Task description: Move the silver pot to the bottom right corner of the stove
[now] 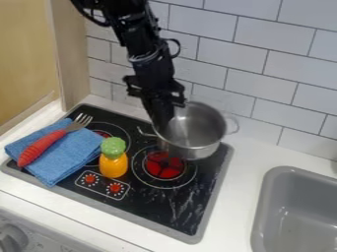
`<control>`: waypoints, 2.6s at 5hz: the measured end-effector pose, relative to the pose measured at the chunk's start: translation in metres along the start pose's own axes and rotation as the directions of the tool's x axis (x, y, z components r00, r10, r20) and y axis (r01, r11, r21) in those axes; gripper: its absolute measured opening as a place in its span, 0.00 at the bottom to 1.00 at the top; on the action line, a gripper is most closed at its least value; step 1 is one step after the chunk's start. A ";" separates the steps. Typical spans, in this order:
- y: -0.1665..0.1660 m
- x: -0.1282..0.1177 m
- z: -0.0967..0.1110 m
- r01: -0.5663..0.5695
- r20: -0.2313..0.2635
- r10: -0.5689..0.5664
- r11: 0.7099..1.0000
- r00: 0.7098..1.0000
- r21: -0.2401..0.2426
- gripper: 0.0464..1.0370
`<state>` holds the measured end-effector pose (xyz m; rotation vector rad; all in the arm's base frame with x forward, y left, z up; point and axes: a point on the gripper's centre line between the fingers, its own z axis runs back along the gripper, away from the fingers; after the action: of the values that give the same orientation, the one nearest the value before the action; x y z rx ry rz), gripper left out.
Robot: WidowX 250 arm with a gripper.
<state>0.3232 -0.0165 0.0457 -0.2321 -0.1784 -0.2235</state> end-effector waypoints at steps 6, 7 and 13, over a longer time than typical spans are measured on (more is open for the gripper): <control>-0.062 -0.063 0.001 0.032 -0.020 -0.031 0.999 0.999 0.016 0.01; -0.071 -0.062 -0.005 0.053 -0.016 -0.053 0.998 0.998 0.019 0.01; -0.078 -0.079 -0.045 0.050 -0.139 -0.042 0.997 0.989 0.057 0.18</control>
<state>0.2358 -0.0857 0.0025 -0.1523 -0.0535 -0.2790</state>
